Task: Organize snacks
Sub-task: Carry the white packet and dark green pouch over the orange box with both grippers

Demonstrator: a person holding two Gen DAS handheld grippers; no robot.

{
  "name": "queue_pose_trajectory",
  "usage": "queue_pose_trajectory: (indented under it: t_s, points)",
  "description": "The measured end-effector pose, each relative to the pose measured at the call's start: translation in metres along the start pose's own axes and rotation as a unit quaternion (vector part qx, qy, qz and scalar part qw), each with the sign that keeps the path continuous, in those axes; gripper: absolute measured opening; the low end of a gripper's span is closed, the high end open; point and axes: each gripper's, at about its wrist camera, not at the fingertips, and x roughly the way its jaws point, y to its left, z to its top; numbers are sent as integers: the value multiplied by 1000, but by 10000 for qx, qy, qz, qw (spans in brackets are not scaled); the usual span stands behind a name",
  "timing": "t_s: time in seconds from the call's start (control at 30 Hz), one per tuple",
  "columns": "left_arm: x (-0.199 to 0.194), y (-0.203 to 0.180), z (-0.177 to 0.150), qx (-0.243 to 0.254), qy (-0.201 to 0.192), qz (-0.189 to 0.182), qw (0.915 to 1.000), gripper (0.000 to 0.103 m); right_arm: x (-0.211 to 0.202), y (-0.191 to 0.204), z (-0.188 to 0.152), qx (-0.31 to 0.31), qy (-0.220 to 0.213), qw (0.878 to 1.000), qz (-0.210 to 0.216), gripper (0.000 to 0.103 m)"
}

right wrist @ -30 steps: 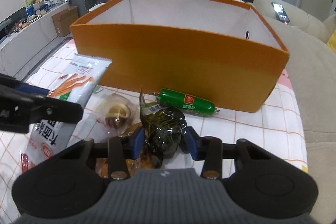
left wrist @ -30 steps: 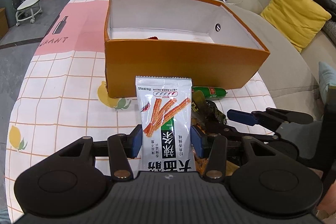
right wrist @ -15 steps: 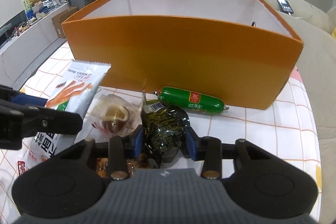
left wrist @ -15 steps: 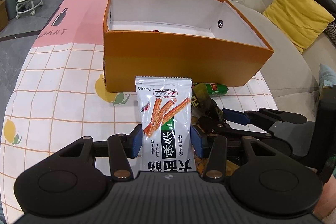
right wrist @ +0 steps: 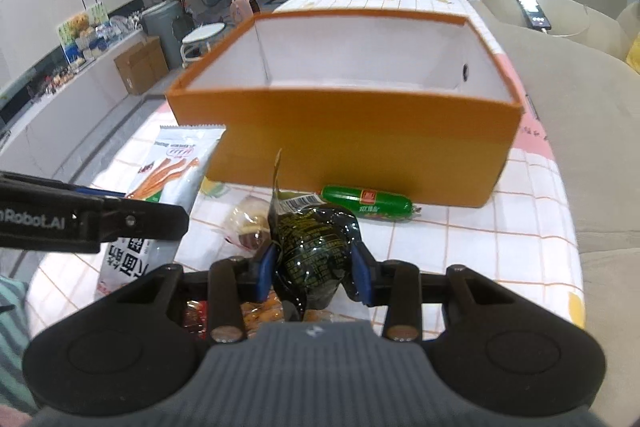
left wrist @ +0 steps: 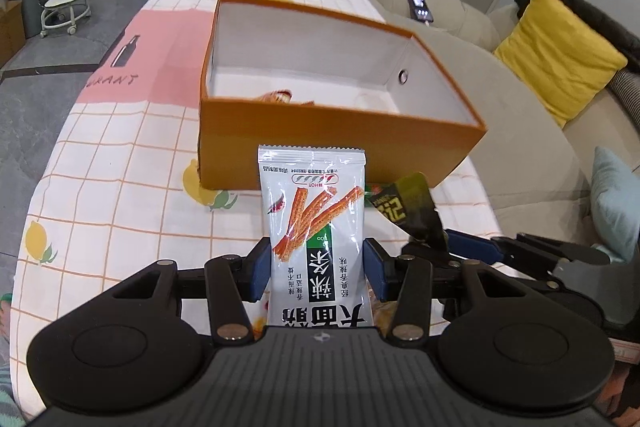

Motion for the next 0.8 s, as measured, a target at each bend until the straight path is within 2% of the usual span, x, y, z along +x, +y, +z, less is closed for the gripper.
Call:
queue_pose_trajectory:
  t_s: [0.2, 0.43, 0.6, 0.8]
  points:
    - [-17, -13, 28, -45, -218, -216, 9995, 54, -40, -9, 16, 11, -225, 9997, -47, 38]
    - [-15, -26, 77, -59, -217, -510, 9984, 54, -60, -28, 61, -68, -344, 9994, -34, 38]
    - [3, -34, 114, -17, -106, -550, 9984, 54, -51, -44, 105, -46, -272, 9996, 41, 38]
    - [38, -37, 152, 61, 58, -517, 9986, 54, -10, -55, 148, -284, 47, 9995, -90, 38]
